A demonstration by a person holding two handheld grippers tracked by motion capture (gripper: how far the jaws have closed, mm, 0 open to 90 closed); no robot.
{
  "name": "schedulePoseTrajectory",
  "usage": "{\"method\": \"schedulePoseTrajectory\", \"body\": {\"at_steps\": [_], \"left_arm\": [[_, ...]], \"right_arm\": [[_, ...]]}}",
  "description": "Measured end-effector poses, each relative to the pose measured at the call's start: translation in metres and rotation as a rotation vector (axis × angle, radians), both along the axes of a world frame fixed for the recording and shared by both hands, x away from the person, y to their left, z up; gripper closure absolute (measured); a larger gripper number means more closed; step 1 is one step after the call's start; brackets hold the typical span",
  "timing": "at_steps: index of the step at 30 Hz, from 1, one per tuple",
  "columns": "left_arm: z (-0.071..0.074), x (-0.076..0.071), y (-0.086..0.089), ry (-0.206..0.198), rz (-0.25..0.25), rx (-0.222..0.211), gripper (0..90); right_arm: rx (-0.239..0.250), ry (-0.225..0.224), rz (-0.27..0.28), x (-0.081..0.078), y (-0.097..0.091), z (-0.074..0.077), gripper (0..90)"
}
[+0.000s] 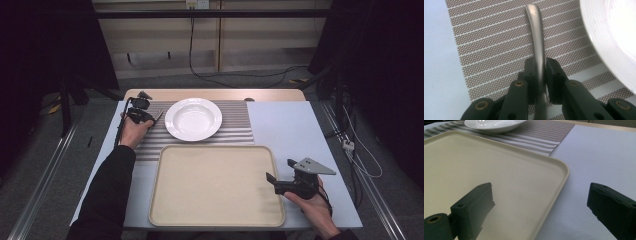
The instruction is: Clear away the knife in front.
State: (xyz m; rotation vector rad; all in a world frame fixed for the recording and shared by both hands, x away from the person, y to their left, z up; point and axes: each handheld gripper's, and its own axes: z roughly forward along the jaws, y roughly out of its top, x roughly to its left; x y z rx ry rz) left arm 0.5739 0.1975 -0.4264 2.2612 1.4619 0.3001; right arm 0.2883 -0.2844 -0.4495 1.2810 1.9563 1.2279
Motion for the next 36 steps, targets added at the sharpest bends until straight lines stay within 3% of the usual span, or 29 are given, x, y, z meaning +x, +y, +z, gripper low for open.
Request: {"method": "schedulePoseTrajectory", "body": {"at_steps": [9,17,29,36], "left_arm": [[-0.0086,-0.0015,0.0049,0.025,0.004,0.020,79.8],[-0.0099,-0.0002,0.0068,0.022,0.008,-0.005,78.5],[-0.0085,0.0007,0.0001,0.024,-0.015,0.053,79.8],[-0.0082,-0.0006,0.0015,0.019,-0.010,0.042,79.9]], "right_arm": [[0.000,0.000,-0.001,0.0007,0.0006,-0.0002,6.2],[0.001,0.000,0.002,0.0006,0.0010,-0.0002,6.3],[0.001,0.001,0.009,0.0004,0.0020,0.0002,6.3],[0.001,0.001,0.006,0.0008,0.0011,-0.0003,6.3]]}}
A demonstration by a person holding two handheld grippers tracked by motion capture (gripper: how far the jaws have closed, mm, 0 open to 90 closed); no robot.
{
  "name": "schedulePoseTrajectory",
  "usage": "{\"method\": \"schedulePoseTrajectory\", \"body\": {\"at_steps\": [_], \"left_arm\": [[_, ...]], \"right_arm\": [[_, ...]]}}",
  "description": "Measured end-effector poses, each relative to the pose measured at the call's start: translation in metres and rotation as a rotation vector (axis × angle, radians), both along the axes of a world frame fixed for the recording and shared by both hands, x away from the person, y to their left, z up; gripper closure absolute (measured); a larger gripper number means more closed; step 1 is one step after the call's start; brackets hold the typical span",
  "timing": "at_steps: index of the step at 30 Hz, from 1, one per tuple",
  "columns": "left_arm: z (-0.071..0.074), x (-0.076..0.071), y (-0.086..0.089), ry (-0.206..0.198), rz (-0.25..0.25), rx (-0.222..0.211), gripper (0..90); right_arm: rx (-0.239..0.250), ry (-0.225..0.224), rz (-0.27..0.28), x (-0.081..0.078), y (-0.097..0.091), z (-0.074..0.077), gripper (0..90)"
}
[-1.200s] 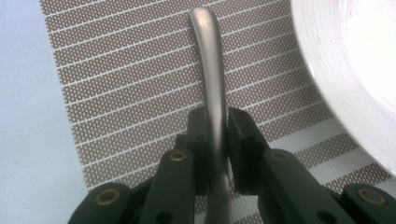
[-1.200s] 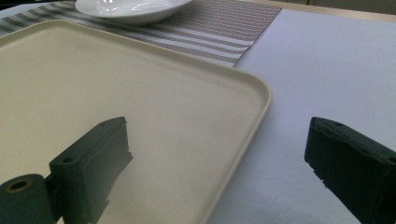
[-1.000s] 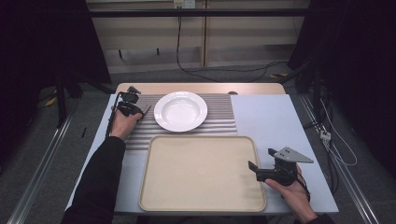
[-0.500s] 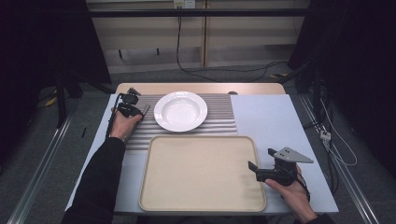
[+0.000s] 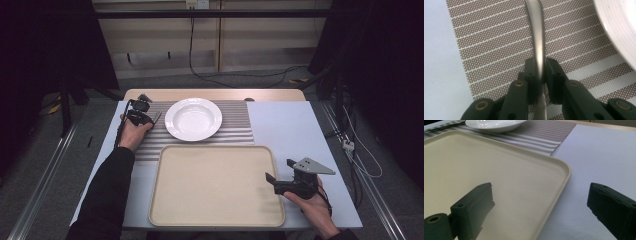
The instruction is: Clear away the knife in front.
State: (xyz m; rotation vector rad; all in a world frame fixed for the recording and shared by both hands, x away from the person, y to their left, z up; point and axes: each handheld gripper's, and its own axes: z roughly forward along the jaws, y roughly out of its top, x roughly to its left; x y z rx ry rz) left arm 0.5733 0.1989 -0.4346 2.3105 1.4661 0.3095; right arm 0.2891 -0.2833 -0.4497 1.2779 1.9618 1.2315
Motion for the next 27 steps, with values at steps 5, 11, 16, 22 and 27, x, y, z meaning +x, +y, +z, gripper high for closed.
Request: {"method": "schedulePoseTrajectory", "body": {"at_steps": [5,11,16,22,27], "left_arm": [[0.003,-0.003,0.001,-0.008,0.007,-0.003,79.9],[0.005,-0.010,0.006,-0.017,0.005,-0.012,79.9],[0.009,-0.015,0.010,-0.025,-0.003,-0.024,79.9],[0.015,-0.021,0.011,-0.039,-0.028,-0.033,79.9],[0.022,-0.030,0.008,-0.048,-0.049,-0.031,79.9]], "right_arm": [[-0.002,0.003,0.000,0.000,0.000,0.000,6.2],[-0.001,0.004,0.000,0.000,0.000,0.000,6.2],[-0.003,0.008,0.001,0.000,0.001,0.000,6.2],[-0.003,0.008,0.000,0.000,0.001,0.000,6.2],[-0.003,0.009,0.000,0.000,0.001,0.000,6.1]]}}
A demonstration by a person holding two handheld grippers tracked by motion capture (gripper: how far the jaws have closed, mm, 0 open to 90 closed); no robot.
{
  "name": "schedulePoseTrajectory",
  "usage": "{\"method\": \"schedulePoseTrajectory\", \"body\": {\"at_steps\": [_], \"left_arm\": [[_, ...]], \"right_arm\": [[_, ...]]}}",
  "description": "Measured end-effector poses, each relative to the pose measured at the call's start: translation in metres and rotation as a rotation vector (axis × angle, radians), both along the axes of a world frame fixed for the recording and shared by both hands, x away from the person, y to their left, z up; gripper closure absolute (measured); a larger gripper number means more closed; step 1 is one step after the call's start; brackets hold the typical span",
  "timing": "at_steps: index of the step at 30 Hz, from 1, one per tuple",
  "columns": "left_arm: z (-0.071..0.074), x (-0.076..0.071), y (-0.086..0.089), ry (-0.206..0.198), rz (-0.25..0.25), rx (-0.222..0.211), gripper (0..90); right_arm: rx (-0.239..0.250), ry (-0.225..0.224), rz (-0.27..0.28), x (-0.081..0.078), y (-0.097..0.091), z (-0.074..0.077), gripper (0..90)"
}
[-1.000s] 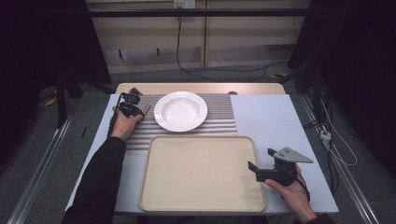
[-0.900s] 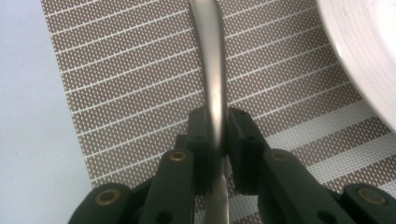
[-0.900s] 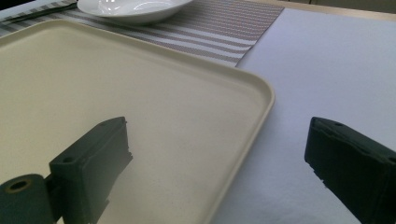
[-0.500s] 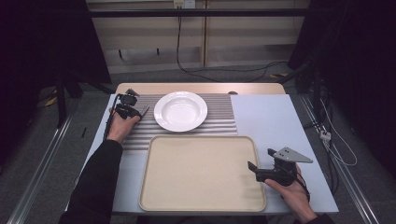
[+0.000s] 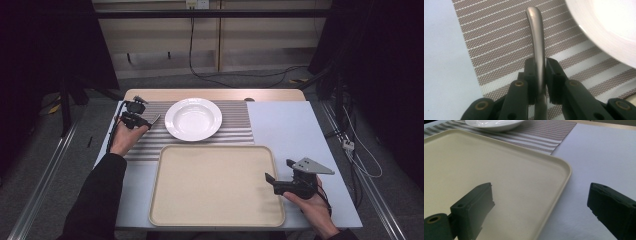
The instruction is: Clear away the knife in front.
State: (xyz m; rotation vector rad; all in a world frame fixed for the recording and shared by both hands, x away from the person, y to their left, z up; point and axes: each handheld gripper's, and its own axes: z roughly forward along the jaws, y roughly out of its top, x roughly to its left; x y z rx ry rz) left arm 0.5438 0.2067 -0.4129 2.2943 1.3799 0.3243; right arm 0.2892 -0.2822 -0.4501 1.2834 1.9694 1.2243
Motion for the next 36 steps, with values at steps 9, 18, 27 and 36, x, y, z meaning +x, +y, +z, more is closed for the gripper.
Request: {"method": "schedulePoseTrajectory", "body": {"at_steps": [9,18,27,36], "left_arm": [[0.014,-0.016,0.002,-0.034,-0.042,-0.017,79.9],[0.026,-0.033,0.002,-0.072,-0.067,-0.047,79.8],[0.033,-0.056,-0.008,-0.121,-0.112,-0.065,79.8],[0.036,-0.072,-0.019,-0.145,-0.149,-0.058,79.8]], "right_arm": [[-0.002,-0.001,-0.001,0.000,0.000,0.000,6.1],[-0.003,-0.001,-0.002,0.000,0.000,0.000,6.1],[-0.006,-0.006,0.002,0.000,0.000,0.001,6.0],[-0.007,-0.006,0.002,0.000,0.001,0.001,6.0]]}}
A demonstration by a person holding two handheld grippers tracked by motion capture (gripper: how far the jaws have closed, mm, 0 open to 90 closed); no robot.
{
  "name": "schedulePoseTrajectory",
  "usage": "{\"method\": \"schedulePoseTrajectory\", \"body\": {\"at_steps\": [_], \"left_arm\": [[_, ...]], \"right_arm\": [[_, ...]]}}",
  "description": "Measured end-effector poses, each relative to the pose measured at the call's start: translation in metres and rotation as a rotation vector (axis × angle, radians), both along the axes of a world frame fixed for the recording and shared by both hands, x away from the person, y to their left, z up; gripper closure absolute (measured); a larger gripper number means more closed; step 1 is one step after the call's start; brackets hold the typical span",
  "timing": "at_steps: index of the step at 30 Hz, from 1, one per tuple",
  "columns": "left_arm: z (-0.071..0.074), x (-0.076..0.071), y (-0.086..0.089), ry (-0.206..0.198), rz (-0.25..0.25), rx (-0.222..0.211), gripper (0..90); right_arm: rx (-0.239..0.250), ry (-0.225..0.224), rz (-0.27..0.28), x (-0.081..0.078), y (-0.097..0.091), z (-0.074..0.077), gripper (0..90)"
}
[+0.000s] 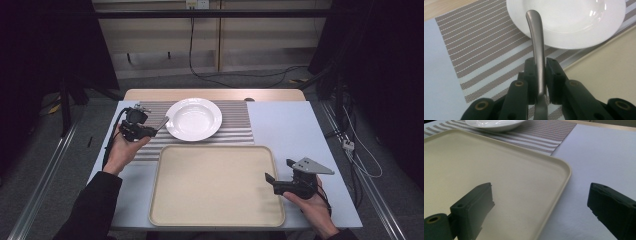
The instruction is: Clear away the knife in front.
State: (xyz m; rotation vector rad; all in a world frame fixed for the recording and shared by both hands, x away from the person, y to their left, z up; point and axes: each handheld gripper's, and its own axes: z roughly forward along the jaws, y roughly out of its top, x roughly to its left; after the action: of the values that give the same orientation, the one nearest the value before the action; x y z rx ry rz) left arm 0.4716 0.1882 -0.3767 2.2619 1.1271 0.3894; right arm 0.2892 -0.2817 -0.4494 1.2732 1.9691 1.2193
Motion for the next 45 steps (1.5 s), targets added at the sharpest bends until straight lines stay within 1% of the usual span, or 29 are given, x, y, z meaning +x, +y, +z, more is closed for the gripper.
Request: {"method": "schedulePoseTrajectory", "body": {"at_steps": [3,5,7,8,9,11,12,14,16,17,18,20,21,22,23,25,26,27,32,34,35,42,43,45], "left_arm": [[0.001,-0.004,-0.003,0.000,-0.009,-0.003,79.8],[0.001,-0.008,-0.006,0.004,-0.014,-0.016,79.8],[0.002,-0.011,-0.011,-0.001,-0.017,-0.019,79.9],[0.003,-0.012,-0.012,0.000,-0.028,-0.015,79.8],[0.002,-0.014,-0.014,0.002,-0.029,-0.023,79.8],[0.002,-0.016,-0.019,-0.001,-0.042,-0.007,79.8],[0.001,-0.018,-0.021,0.005,-0.044,-0.011,79.8],[0.001,-0.020,-0.024,0.006,-0.058,-0.004,79.8],[0.000,-0.023,-0.028,0.016,-0.067,-0.008,79.8],[0.000,-0.024,-0.029,0.015,-0.075,-0.003,79.8],[-0.001,-0.025,-0.031,0.019,-0.075,-0.009,79.8],[-0.001,-0.028,-0.033,0.018,-0.081,-0.003,79.8],[-0.002,-0.029,-0.035,0.018,-0.076,-0.013,79.8],[-0.002,-0.030,-0.036,0.021,-0.086,-0.004,79.8],[-0.002,-0.032,-0.038,0.019,-0.085,-0.005,79.8],[-0.002,-0.034,-0.041,0.027,-0.098,-0.009,79.8],[-0.002,-0.035,-0.042,0.020,-0.097,-0.005,79.8],[-0.002,-0.036,-0.044,0.021,-0.093,-0.013,79.8],[-0.002,-0.042,-0.050,0.026,-0.107,-0.010,79.8],[-0.004,-0.046,-0.051,0.024,-0.100,-0.029,79.8],[-0.004,-0.048,-0.052,0.026,-0.102,-0.018,79.8],[-0.011,-0.055,-0.063,0.028,-0.130,-0.008,79.8],[-0.012,-0.056,-0.066,0.027,-0.138,0.003,79.8],[-0.015,-0.058,-0.070,0.031,-0.148,0.007,79.8]], "right_arm": [[0.001,0.001,-0.001,0.000,0.000,0.000,6.0],[0.000,0.001,0.000,0.000,0.000,0.000,6.0],[-0.001,0.000,0.000,0.000,0.000,0.000,6.0],[-0.002,0.000,0.001,0.000,0.000,0.000,6.0],[-0.002,-0.001,0.003,0.000,0.000,0.000,6.0],[-0.002,-0.001,0.003,0.000,0.000,0.000,6.0],[0.000,0.000,0.002,0.000,0.000,0.000,6.0],[-0.001,-0.001,0.003,0.000,0.000,0.000,6.0],[-0.001,-0.002,0.004,0.000,0.001,0.000,6.0],[-0.001,-0.002,0.005,0.000,0.001,0.000,6.0],[-0.002,-0.002,0.006,0.000,0.001,0.000,6.0],[0.000,-0.001,0.005,0.000,0.001,0.000,6.0],[0.000,-0.001,0.005,0.000,0.001,0.000,6.0],[0.000,-0.002,0.005,0.000,0.001,0.000,6.0],[0.000,-0.001,0.006,0.000,0.001,0.000,6.0],[0.000,0.000,0.006,0.000,0.001,0.000,6.0],[0.000,0.000,0.006,0.000,0.001,0.000,6.0],[0.001,0.001,0.006,0.000,0.001,0.000,6.1],[0.001,-0.001,0.007,0.000,0.001,0.000,6.0],[0.001,0.000,0.007,0.000,0.001,0.000,6.0],[0.000,-0.001,0.008,0.000,0.001,0.000,6.0],[-0.005,-0.004,0.017,0.000,0.002,0.001,6.0],[-0.004,-0.004,0.018,0.000,0.002,0.001,6.0],[-0.004,-0.004,0.017,0.000,0.002,0.001,6.0]]}}
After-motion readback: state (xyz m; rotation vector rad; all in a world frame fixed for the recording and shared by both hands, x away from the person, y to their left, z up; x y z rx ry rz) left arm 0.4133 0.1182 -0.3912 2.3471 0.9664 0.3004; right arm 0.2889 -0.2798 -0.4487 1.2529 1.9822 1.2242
